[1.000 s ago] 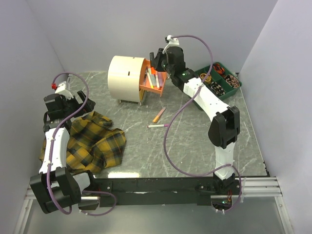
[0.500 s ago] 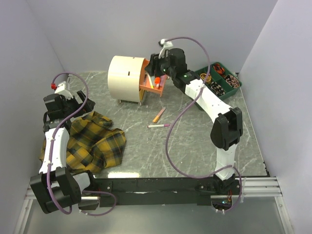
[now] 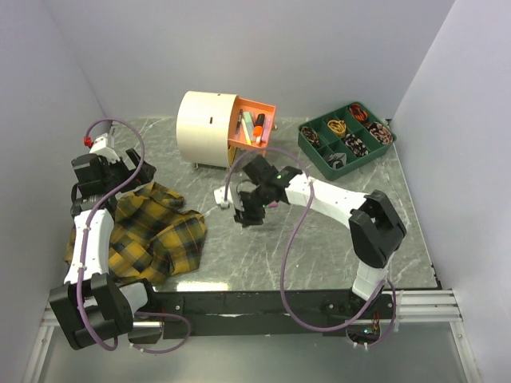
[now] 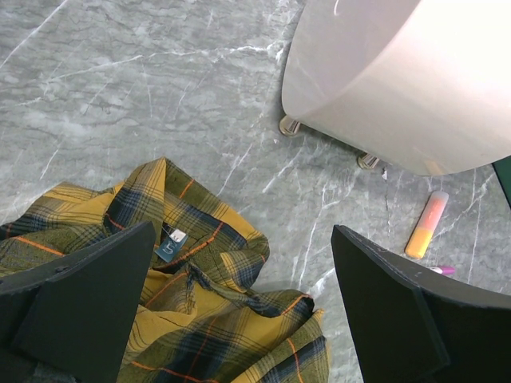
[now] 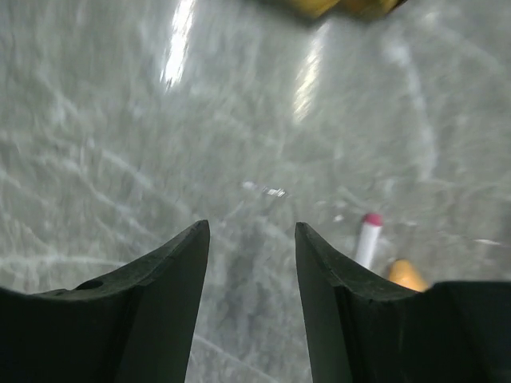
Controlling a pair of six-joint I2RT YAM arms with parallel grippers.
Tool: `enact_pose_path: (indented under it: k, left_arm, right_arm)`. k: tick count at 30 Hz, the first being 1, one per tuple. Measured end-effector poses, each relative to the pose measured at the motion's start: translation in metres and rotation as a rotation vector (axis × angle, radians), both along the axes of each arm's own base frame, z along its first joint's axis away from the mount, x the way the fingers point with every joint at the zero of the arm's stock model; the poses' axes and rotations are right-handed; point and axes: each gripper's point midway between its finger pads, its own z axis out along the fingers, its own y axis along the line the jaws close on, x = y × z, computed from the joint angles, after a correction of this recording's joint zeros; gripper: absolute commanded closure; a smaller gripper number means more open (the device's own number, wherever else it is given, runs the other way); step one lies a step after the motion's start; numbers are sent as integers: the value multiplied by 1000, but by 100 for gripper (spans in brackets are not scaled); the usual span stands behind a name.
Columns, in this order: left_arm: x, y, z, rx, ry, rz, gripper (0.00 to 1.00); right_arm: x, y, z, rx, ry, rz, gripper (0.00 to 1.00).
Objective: Sort the stationery into containers
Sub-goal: Pick up the pen from the center of the board.
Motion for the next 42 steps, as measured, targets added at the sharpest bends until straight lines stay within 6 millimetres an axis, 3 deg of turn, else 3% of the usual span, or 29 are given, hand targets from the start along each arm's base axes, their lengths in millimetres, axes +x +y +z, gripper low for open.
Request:
enact_pose_path:
  k: [3, 10, 20, 30, 34, 42]
  left_arm:
    - [0, 0, 0, 0, 1, 0, 1]
    - [0, 0, 0, 0, 0, 0, 0]
    - [-1, 0, -2, -2, 5, 1, 1]
    - [-1, 2, -3, -2, 6, 6, 1]
    - [-2, 3, -6, -4, 13, 9, 0]
    - [-1, 4, -10, -9, 25, 12, 1]
  right_arm:
    - [-6, -12, -21, -71, -28, 42, 46]
    - [23, -4, -20, -77, -141, 48, 47]
    - [44, -3, -63, -179, -116, 31, 52]
    - [75, -2, -54, -168, -117, -28, 53]
    - [91, -3, -62, -177, -101, -58, 54]
    - [85, -15, -82, -237, -43, -53, 55]
